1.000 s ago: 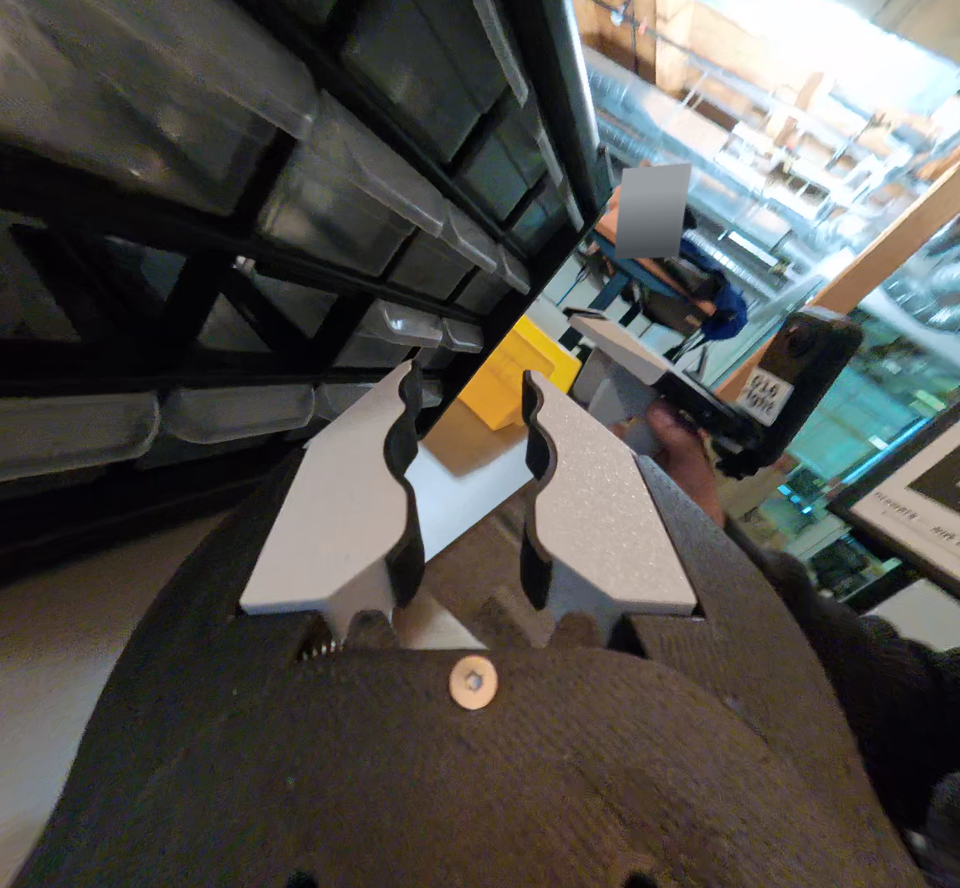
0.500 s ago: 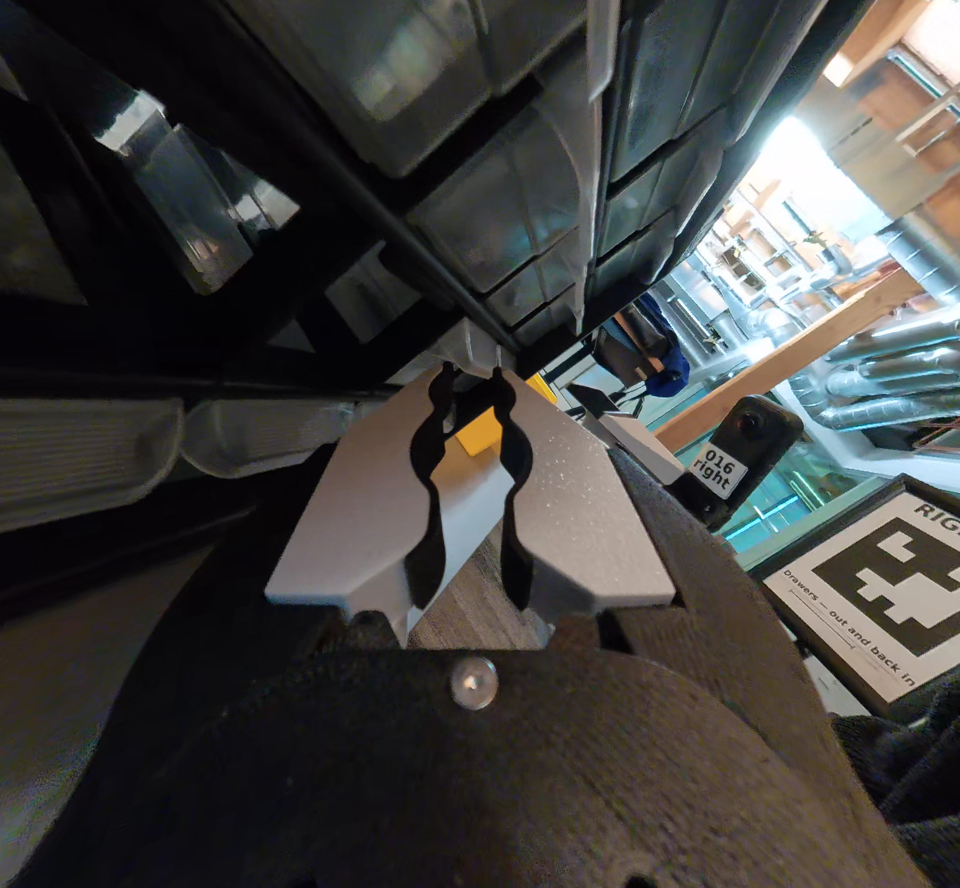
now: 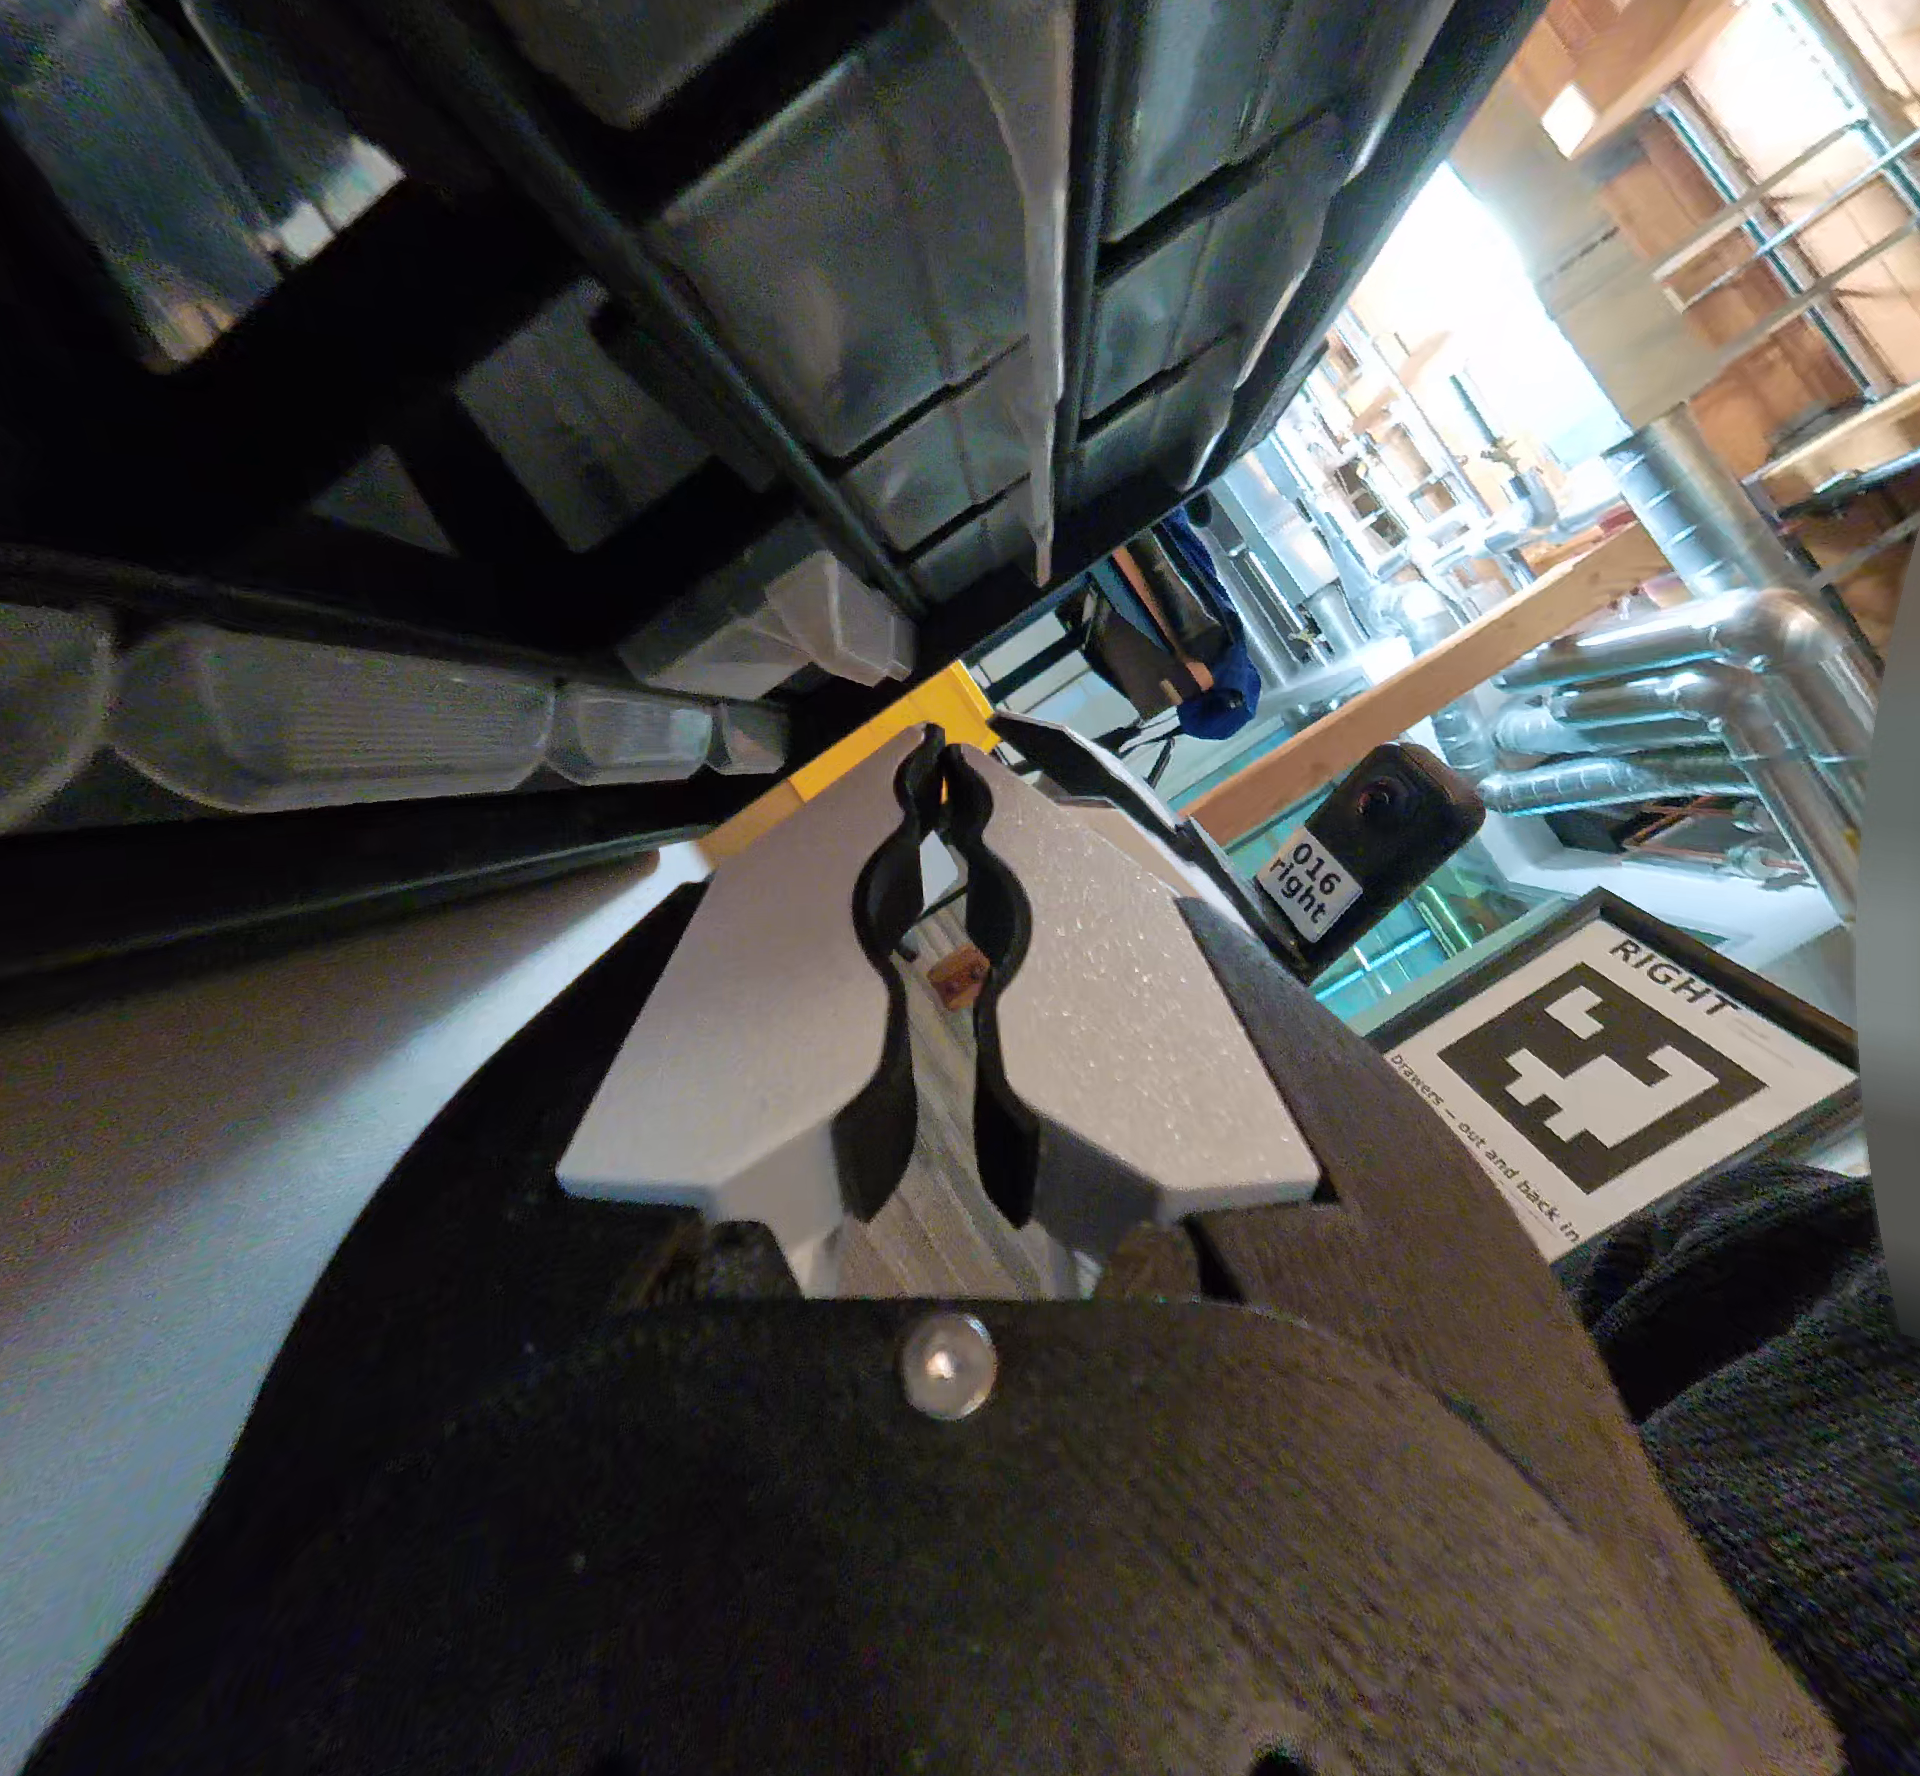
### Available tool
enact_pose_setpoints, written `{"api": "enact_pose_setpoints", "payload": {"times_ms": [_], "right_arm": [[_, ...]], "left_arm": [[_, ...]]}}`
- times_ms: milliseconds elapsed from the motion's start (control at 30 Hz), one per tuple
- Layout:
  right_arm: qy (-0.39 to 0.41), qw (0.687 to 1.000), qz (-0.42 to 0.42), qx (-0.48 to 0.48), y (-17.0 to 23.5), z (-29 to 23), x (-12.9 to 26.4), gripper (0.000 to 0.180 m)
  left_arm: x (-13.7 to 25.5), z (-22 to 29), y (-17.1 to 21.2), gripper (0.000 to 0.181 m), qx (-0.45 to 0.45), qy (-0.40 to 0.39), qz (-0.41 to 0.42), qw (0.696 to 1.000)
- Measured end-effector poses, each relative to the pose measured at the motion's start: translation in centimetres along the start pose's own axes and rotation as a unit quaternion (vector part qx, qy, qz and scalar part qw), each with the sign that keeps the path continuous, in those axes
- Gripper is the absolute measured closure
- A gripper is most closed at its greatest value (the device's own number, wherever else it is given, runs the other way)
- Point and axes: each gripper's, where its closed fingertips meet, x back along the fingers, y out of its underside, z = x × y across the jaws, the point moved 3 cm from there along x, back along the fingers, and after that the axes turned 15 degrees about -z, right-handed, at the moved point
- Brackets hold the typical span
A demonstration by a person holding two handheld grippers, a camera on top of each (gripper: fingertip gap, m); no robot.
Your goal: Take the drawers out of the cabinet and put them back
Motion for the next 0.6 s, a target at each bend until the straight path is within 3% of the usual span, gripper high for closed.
{"api": "enact_pose_setpoints", "payload": {"times_ms": [167, 267, 433, 600], "right_arm": [[0.038, 0.996, -0.036, 0.073, 0.4, -0.8, -1.1, 0.144], [0.083, 0.985, -0.059, 0.143, 0.4, -1.5, -1.9, 0.142], [0.186, 0.937, -0.073, 0.287, -0.8, -2.8, -3.4, 0.139], [0.191, 0.898, -0.039, 0.395, -2.8, -5.2, -5.7, 0.146]], "left_arm": [[1.2, 0.1, -0.4, 0.181, 0.014, 0.006, -0.016, 1.000], [3.1, -0.1, -0.9, 0.181, -0.042, -0.022, -0.045, 0.998], [5.1, 0.3, -2.7, 0.173, -0.125, -0.057, -0.072, 0.988], [5.7, -0.1, -1.1, 0.168, -0.119, -0.050, -0.108, 0.986]]}}
